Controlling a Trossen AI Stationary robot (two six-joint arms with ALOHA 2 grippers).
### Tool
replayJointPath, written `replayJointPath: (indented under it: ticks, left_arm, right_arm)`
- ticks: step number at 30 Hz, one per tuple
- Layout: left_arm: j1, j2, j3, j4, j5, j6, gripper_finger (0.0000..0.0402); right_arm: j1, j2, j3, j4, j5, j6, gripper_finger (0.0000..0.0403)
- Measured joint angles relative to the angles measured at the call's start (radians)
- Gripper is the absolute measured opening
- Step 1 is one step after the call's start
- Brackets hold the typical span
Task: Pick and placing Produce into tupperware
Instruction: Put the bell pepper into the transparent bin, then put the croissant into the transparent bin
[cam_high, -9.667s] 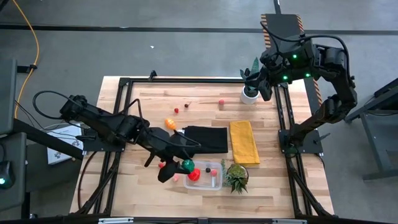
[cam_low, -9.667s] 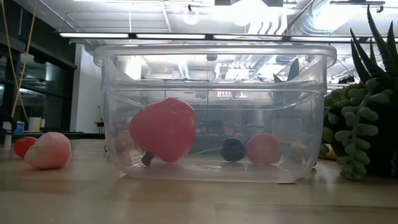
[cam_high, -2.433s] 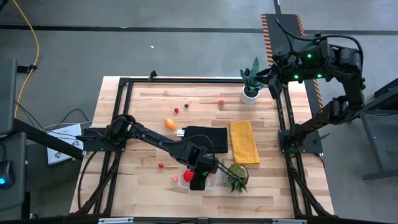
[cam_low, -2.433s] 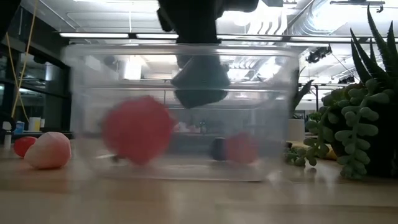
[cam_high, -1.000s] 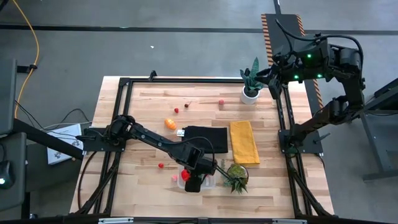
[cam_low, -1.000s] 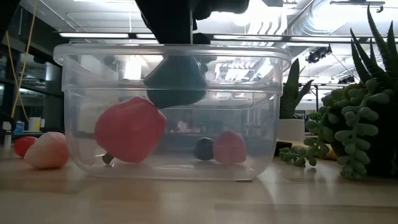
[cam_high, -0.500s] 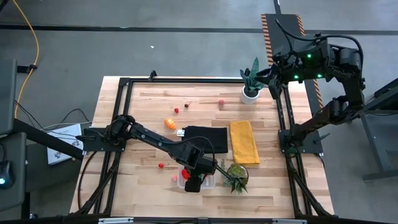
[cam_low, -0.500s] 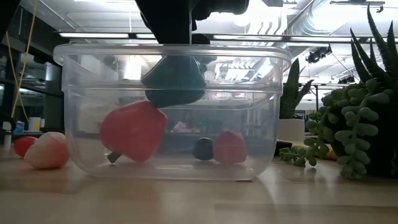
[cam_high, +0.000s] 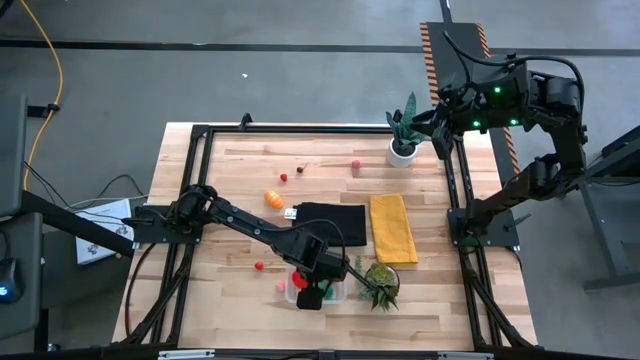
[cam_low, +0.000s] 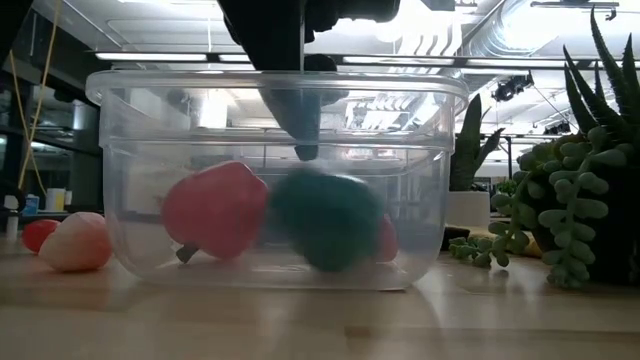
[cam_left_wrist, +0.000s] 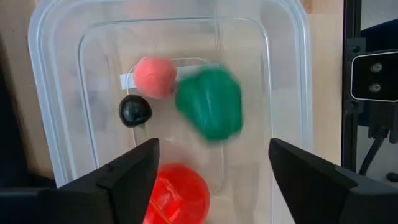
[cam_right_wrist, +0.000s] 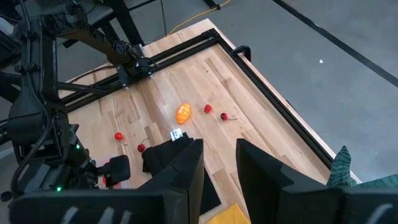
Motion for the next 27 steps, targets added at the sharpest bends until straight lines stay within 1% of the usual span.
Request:
replayJointPath:
  ticks: [4,9,11,16,22,27]
  left_arm:
    - [0.0,0.0,0.0,0.0,0.005,0.0,0.0301]
    - [0.0,-0.001,0.049,-0.031,0.008,0.008,0.028]
    - [0.001,-0.001,0.081,-0.054,0.008,0.009,0.0265]
    - [0.001,-0.002,0.21,-0.175,0.006,0.015,0.0223]
    - [0.001,-0.002,0.345,-0.292,-0.027,0.015,0.0164]
    - [0.002,-0.002,0.444,-0.337,-0.024,0.015,0.0117]
  right_arm:
    - [0.0,0.0,0.0,0.0,0.0,-0.005,0.0086]
    - [0.0,0.0,0.0,0.0,0.0,-0.005,0.0086]
    - [0.0,0.0,0.0,0.0,0.0,-0.005,0.0086]
    - [0.0,0.0,0.0,0.0,0.0,-0.008,0.0086]
    - [0.0,0.0,0.0,-0.007,-0.006,0.001,0.0086]
    - [0.0,0.0,0.0,-0.022,-0.016,0.004,0.0086]
